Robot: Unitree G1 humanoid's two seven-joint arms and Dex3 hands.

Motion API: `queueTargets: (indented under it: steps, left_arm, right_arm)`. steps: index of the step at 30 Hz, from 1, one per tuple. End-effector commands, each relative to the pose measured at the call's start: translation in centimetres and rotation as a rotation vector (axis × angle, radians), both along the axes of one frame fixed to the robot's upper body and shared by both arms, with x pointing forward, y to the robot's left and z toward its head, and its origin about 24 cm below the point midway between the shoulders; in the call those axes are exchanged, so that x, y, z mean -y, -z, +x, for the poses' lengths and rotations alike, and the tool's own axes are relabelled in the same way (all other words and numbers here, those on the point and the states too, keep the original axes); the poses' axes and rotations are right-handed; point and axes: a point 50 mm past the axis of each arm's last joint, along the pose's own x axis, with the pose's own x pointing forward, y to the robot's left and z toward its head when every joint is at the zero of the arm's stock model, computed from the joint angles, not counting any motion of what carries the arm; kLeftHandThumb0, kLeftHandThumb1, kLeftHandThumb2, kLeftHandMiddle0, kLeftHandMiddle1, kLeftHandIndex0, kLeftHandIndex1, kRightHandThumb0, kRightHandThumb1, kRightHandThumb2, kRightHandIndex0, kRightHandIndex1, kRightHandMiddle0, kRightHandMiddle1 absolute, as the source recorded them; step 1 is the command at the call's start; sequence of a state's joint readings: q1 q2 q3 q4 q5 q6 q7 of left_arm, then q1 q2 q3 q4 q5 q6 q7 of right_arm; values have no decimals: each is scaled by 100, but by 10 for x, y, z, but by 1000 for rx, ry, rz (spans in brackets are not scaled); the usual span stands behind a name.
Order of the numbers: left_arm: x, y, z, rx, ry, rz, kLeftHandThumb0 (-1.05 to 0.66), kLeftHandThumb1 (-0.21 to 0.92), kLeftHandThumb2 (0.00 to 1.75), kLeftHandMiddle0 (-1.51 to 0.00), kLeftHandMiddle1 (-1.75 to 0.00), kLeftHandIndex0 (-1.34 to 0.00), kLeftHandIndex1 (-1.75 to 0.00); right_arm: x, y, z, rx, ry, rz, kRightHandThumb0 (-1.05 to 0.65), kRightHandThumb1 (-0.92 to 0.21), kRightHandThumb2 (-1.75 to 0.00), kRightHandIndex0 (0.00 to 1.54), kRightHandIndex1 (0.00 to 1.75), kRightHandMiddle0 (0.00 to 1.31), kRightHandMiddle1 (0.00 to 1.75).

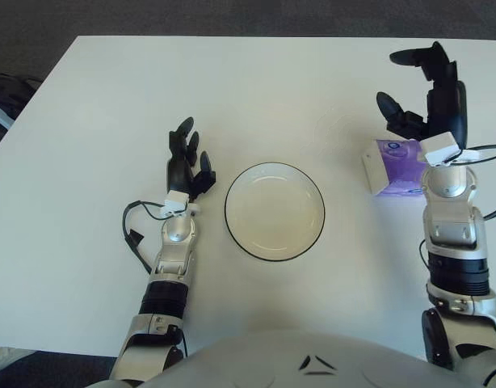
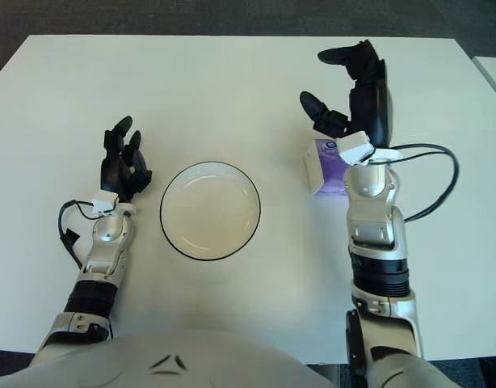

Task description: Put the tissue paper into the plate.

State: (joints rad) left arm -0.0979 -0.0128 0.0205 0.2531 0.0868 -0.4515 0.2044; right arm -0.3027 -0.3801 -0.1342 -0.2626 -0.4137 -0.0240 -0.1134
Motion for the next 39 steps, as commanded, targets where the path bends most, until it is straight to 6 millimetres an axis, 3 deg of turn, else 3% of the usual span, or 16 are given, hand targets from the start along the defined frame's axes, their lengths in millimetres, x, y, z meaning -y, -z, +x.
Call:
queueTargets:
  steps: [1,4,7,9,12,20,28,39]
  left_arm:
    - [1,53,-24,-230,-5,16,-68,92,77,-40,0,0,-72]
    - [1,53,-24,-231,-3,17,-68,92,77,-40,0,0,-72]
    - [1,54,-23,-233,-2,17,-68,92,77,-39,0,0,-72]
    - [1,54,-23,-234,-1,17,-67,92,77,-39,0,0,-72]
    - [1,54,-23,-233,0,17,-67,92,77,-39,0,0,-72]
    - [0,53,-21,-226,6,17,-67,92,78,-39,0,0,-72]
    - [0,54,-17,-231,19,24,-68,92,78,-39,0,0,-71]
    - [0,53,-14,-230,23,35,-69,92,78,-39,0,0,-71]
  right_arm:
    - [17,-5,-5,-16,42,-105,-73,-92,-55,41,11,14,96]
    - [25,-8,-8,-50,48,-152,-81,-92,-49,38,7,8,95]
    - [28,-10,-7,-152,35,-266,-91,-92,-38,21,3,2,62]
    - [28,-10,-6,-207,25,-334,-99,-92,-27,8,1,1,25]
    - [28,-14,-8,-240,16,-385,-103,-92,-22,3,0,0,8]
    - [28,-27,-23,-308,69,-606,-105,-91,-7,0,0,0,0]
    - [32,-26,-25,-327,90,-755,-105,-92,-7,0,0,0,0]
    - [34,-27,-23,-506,69,-910,-105,-92,-5,0,0,0,0]
